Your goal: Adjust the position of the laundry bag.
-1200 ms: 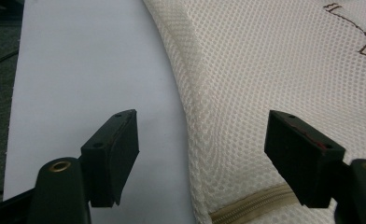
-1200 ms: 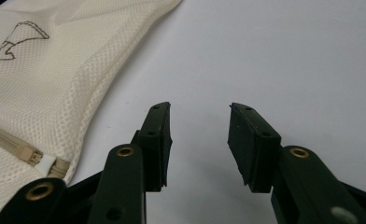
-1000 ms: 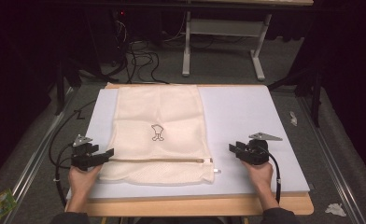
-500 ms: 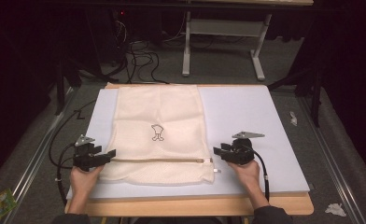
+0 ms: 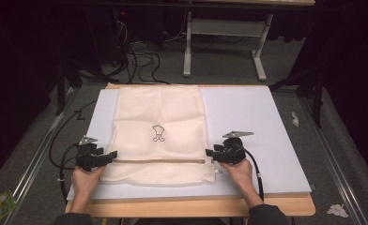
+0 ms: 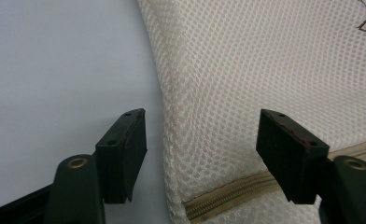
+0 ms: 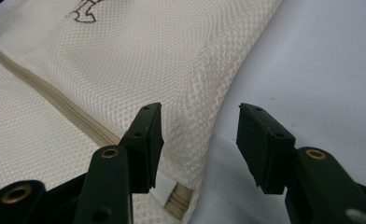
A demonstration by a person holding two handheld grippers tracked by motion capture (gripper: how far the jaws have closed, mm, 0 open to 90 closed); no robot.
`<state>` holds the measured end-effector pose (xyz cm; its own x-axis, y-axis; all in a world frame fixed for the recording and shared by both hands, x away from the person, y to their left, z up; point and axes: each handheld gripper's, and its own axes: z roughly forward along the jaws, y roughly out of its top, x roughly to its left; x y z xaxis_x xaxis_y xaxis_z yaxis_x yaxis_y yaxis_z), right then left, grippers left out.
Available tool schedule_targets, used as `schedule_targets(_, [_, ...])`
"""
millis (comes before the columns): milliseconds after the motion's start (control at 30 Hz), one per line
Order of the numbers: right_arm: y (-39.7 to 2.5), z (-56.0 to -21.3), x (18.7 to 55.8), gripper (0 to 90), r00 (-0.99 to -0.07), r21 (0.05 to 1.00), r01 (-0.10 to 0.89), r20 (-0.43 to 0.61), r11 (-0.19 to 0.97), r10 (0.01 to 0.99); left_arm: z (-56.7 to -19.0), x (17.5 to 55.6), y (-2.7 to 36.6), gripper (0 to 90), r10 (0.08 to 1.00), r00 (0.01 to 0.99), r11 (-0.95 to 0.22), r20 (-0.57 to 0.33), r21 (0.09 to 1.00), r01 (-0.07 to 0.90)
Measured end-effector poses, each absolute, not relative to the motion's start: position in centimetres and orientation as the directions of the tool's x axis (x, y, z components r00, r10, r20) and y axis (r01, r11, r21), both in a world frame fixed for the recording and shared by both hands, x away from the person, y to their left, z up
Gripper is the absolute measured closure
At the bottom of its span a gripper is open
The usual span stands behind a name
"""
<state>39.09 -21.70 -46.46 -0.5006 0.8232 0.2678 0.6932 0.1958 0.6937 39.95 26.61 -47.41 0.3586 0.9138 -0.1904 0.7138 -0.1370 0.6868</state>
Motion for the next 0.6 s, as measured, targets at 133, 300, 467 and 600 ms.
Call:
schedule_targets(133, [-21.4, -46.8, 39.3, 52.2, -0.498, 0.682, 0.706, 0.284, 0.192, 0.819, -47.4, 40.1, 26.5, 43.1, 0.908, 0.363, -0.130, -0.208, 0.684, 0.718])
schedule_targets(300, [-21.0, -47.2, 39.6, 54.5, -0.505, 0.676, 0.707, 0.277, 0.207, 0.818, -47.5, 40.4, 26.0, 46.6, 0.911, 0.375, -0.168, -0.170, 0.678, 0.716])
schedule_targets(467, [-20.6, -47.5, 39.8, 67.7, -0.511, 0.667, 0.713, 0.283, 0.216, 0.812, -47.5, 40.5, 26.1, 60.6, 0.916, 0.365, -0.163, -0.165, 0.679, 0.716])
schedule_targets(600, [-20.7, -47.4, 39.9, 78.5, -0.509, 0.666, 0.715, 0.288, 0.213, 0.811, -47.4, 40.5, 26.1, 68.2, 0.914, 0.373, -0.173, -0.160, 0.678, 0.715])
